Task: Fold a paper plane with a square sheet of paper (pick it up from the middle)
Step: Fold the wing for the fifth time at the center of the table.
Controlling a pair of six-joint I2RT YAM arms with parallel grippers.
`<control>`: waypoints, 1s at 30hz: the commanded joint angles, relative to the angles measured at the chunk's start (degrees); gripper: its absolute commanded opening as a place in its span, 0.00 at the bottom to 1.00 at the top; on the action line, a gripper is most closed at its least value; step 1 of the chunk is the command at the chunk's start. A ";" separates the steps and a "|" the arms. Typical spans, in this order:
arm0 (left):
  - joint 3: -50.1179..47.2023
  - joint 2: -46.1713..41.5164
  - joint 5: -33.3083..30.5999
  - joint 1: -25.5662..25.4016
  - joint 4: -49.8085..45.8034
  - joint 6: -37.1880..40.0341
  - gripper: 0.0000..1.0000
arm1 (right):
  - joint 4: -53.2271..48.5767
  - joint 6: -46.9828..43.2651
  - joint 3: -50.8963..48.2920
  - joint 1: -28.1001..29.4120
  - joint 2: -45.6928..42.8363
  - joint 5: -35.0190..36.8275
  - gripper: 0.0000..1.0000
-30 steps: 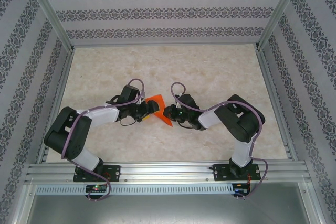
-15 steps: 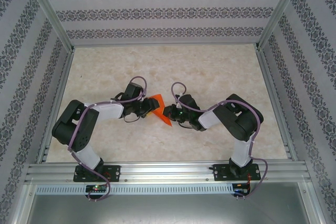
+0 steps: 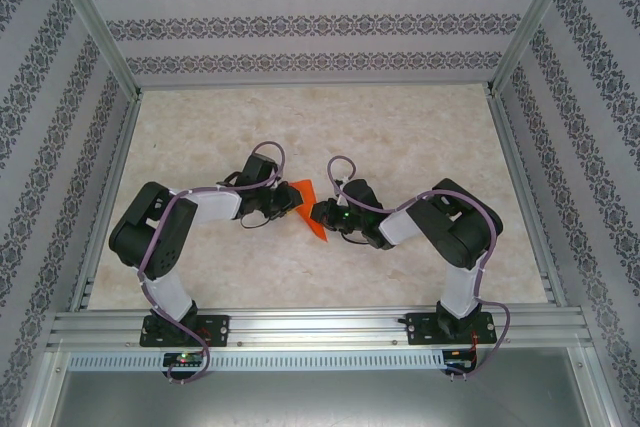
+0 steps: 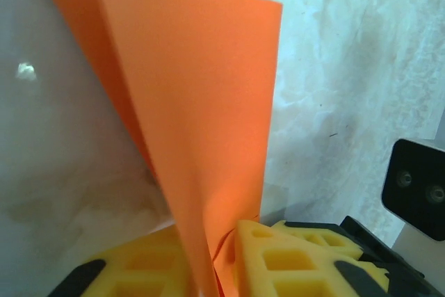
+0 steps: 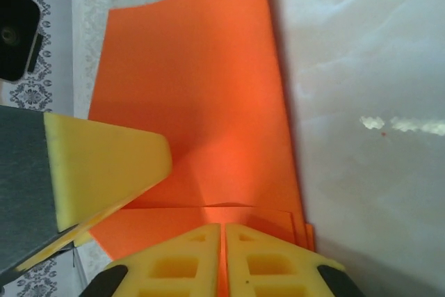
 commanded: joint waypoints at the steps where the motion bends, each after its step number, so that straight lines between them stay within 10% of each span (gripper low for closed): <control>1: 2.17 -0.90 -0.52 -0.55 -3.43 1.81 0.15 | -7.19 -3.90 -0.92 -0.63 -1.67 0.63 0.14; 16: 0.76 -7.52 -0.07 -0.60 -19.09 6.19 0.06 | -14.02 -4.79 -2.09 5.89 -9.80 5.74 0.17; 30: 2.54 -6.16 -0.42 -0.57 -23.14 7.28 0.06 | -27.56 -33.18 -0.13 23.38 -20.86 37.51 0.44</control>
